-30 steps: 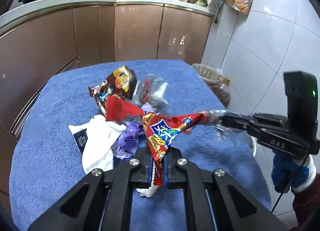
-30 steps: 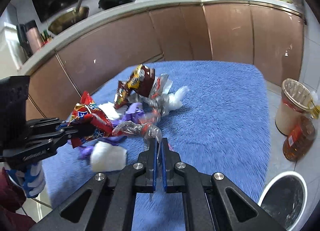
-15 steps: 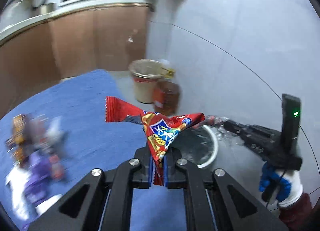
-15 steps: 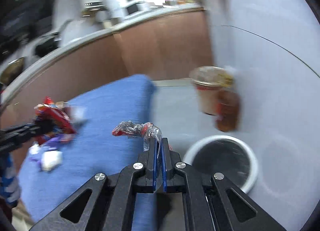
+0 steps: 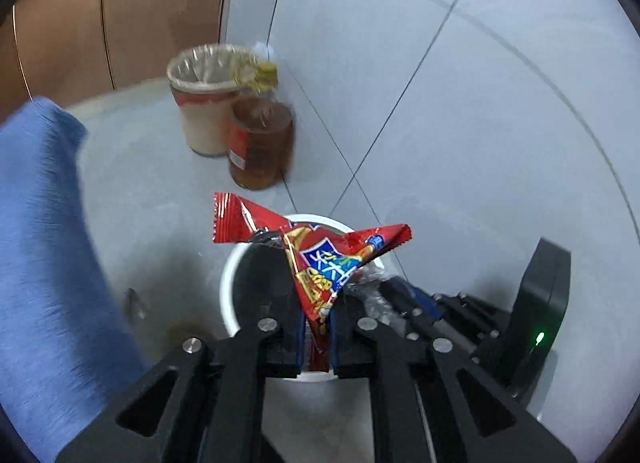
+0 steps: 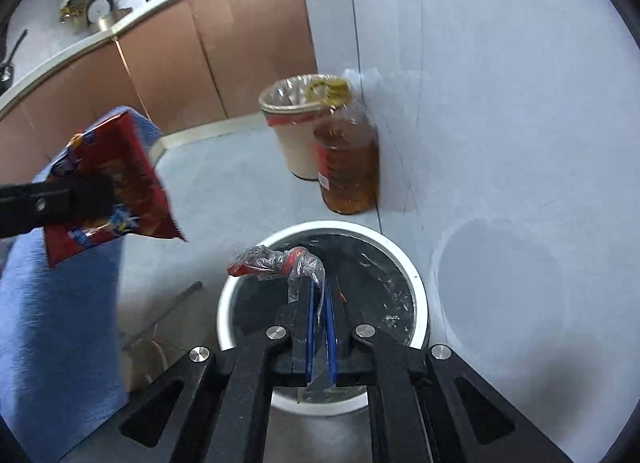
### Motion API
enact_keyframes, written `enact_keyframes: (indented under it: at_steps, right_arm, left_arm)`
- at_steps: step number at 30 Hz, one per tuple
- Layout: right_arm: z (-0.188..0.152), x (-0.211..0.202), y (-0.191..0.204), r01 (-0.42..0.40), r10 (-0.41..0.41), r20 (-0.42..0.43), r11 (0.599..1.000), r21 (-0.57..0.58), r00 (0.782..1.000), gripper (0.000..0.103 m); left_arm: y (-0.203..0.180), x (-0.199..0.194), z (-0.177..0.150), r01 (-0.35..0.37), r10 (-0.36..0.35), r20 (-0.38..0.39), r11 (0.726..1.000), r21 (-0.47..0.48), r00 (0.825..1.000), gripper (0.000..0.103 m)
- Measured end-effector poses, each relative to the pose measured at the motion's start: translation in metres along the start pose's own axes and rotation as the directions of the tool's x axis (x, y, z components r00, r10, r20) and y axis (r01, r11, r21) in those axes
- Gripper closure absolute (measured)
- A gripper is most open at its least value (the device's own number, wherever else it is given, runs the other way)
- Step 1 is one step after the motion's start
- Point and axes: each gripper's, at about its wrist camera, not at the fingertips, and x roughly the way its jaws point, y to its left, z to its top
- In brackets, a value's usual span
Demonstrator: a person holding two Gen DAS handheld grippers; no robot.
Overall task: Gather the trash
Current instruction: 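Carry both wrappers to the white floor bin and open both tools over it, then move both open tools back over the trash pile on the towel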
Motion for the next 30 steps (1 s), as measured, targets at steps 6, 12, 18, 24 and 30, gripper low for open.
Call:
enact_keyframes:
  at_steps: [6,12,18,24,30]
  right_arm:
    - [-0.005,0.031,-0.014,0.032,-0.030,-0.055,0.999,0.026,0.998,0.067]
    - [-0.014,0.018,-0.014,0.041,-0.038,-0.061,0.999,0.035,0.997,0.062]
    - [-0.016,-0.020,-0.003,0.016,-0.015,-0.021,0.999,0.044,1.000,0.062]
    - [-0.003,-0.081,0.023,-0.041,0.039,0.076,0.999,0.023,0.996,0.060]
    - [0.013,-0.155,0.074,-0.120,0.133,0.192,0.990,-0.076,0.972,0.058]
  left_arm:
    - [0.013,0.043,0.003,0.025,-0.029,-0.054,0.997,-0.075,0.998,0.065]
    - [0.018,0.036,-0.001,0.027,-0.030,-0.035,0.996,-0.084,0.999,0.063]
    - [0.008,-0.029,-0.012,-0.002,0.008,0.101,0.998,-0.056,0.995,0.063]
    - [0.005,-0.113,-0.034,-0.040,0.043,0.225,0.999,-0.019,0.974,0.063]
    - [0.020,-0.197,-0.071,-0.088,0.089,0.321,0.996,-0.017,0.943,0.063]
